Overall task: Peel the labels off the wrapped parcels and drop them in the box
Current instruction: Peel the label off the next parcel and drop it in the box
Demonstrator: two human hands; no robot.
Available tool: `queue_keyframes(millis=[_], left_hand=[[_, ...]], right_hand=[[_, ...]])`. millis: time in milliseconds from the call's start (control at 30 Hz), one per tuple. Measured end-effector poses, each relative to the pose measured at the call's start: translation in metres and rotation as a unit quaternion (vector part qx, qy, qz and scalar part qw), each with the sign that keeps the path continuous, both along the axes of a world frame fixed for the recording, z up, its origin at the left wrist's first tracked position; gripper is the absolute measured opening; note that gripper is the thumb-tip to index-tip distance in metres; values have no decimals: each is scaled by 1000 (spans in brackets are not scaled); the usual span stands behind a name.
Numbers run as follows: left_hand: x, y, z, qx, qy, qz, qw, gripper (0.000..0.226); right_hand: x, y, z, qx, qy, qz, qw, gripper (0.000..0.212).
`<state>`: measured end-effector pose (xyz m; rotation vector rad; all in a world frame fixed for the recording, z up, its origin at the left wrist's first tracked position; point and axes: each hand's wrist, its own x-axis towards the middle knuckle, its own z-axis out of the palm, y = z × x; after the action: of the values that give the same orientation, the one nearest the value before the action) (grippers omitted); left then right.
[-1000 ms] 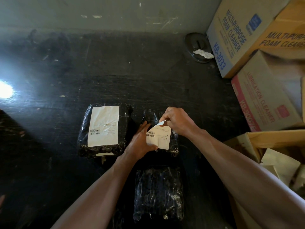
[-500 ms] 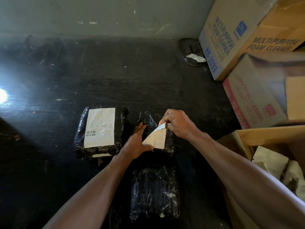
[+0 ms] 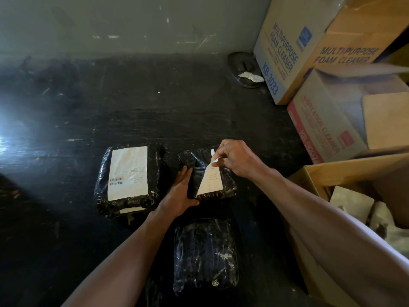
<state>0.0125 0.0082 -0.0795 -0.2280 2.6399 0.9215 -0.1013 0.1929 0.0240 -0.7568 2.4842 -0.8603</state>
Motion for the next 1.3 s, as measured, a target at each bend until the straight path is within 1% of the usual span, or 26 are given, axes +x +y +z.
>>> queue_keyframes(millis=[133,333,533,800,933,1100,1233,1300], left_hand=[[2,3,2,5,13,14,1000,115],[2,4,4,4,34,23,999,111],[0,7,7,-6,34,17,999,111],[-3,0,11,13,14,22,1000,112],[-4,3,12,-1,10,23,1000,112],[-6,12,15,-44,13,6,999,110],[-12,8,21,-15,-7,-11,1000,109],[-12,4,22,3,-13,-4,1000,104]], right_hand=[[4,5,-1,11,9,-6,1000,11],[11,18,-2,1,19,-14,1000,11],[12,28,8,7,20,-5,1000,12],[7,35,14,-9,25,-9,1000,12],[6,39,18,-8,27,-9,1000,12],[7,47,16,5,21,-16,1000,11],[8,45,15,3,16,-32,999,9],[8,41,16,-1,20,-32,999,9]])
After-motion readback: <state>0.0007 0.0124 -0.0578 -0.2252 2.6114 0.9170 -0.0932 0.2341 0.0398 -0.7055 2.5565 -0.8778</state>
